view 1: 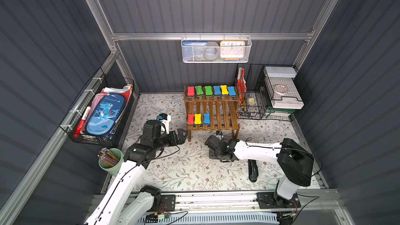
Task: Remove the whiteboard erasers from the shelf
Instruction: Place the whiteboard eraser at the center of the board, then pick up the whiteboard eraser from the shelf.
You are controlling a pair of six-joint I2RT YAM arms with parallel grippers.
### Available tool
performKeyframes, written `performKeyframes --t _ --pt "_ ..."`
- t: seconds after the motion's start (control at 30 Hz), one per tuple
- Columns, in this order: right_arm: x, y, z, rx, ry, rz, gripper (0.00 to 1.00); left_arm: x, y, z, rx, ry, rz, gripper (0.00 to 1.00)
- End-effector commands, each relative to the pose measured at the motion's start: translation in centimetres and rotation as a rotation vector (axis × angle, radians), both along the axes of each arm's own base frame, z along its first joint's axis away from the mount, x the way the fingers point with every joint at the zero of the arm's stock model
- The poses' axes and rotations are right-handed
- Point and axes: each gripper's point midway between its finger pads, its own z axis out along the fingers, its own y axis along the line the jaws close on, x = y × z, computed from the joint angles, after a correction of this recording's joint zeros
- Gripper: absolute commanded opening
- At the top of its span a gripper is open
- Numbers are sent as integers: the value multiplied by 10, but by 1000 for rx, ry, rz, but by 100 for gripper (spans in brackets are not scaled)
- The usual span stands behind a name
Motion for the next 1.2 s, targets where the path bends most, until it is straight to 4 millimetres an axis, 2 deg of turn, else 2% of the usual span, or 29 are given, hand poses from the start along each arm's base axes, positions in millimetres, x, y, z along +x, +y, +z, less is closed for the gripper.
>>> performKeyframes --t 0.0,0.23,0.53,0.67,0.83,0.93,1.03,1.13,1.17 --pt "5 -7 -1 -46 -17 -33 36 -7 2 -7 12 18 -4 99" --pt "6 -7 -7 -63 -6 -27 43 -7 1 -7 5 17 -7 99" --pt "6 -6 5 -53 -20 -11 53 -8 0 -6 -2 17 -12 99" --pt "1 -10 35 -33 -54 26 51 -10 -2 2 -14 13 -24 99" --pt "-6 -20 86 58 -139 64 48 -11 -8 16 -42 13 -48 99" --pt "-8 -36 111 67 -210 68 46 -7 -13 24 -56 21 -59 99" --pt "-9 -59 127 31 -262 37 46 -2 -22 30 -49 20 -72 99" --pt "-11 -72 135 24 -294 22 44 3 -39 32 11 12 -92 97" --pt "-13 -78 144 48 -313 13 44 4 -48 30 45 13 -107 97"
